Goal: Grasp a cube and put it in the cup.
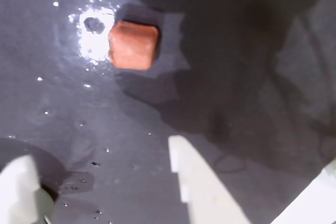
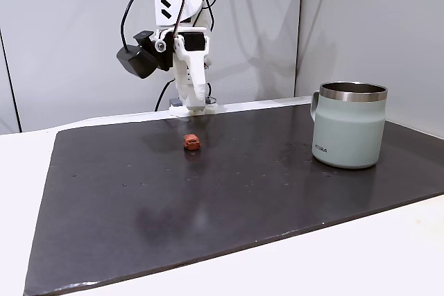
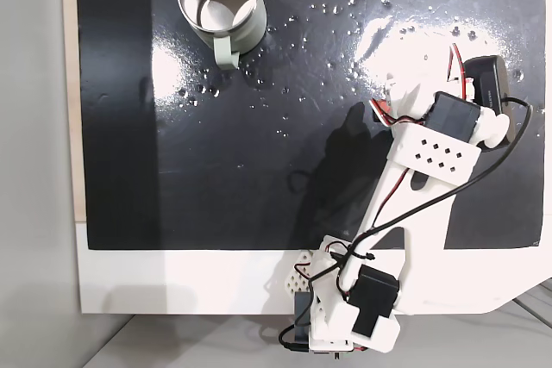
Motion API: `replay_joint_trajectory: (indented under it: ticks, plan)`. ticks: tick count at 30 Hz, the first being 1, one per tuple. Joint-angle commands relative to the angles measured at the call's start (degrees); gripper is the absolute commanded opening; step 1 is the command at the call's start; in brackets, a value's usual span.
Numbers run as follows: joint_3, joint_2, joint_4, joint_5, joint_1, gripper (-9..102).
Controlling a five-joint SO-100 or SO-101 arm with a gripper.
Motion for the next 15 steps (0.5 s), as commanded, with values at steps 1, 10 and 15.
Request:
replay_joint_trajectory:
  ticks: [1, 10, 15]
  plan:
    - [-2.72, 0.35, 1.14, 0.7, 0.0, 31]
    - [-1.85, -1.41, 1.23, 2.37, 0.44, 30]
    - [-1.93, -5.45, -0.26, 2.81, 1.05, 30]
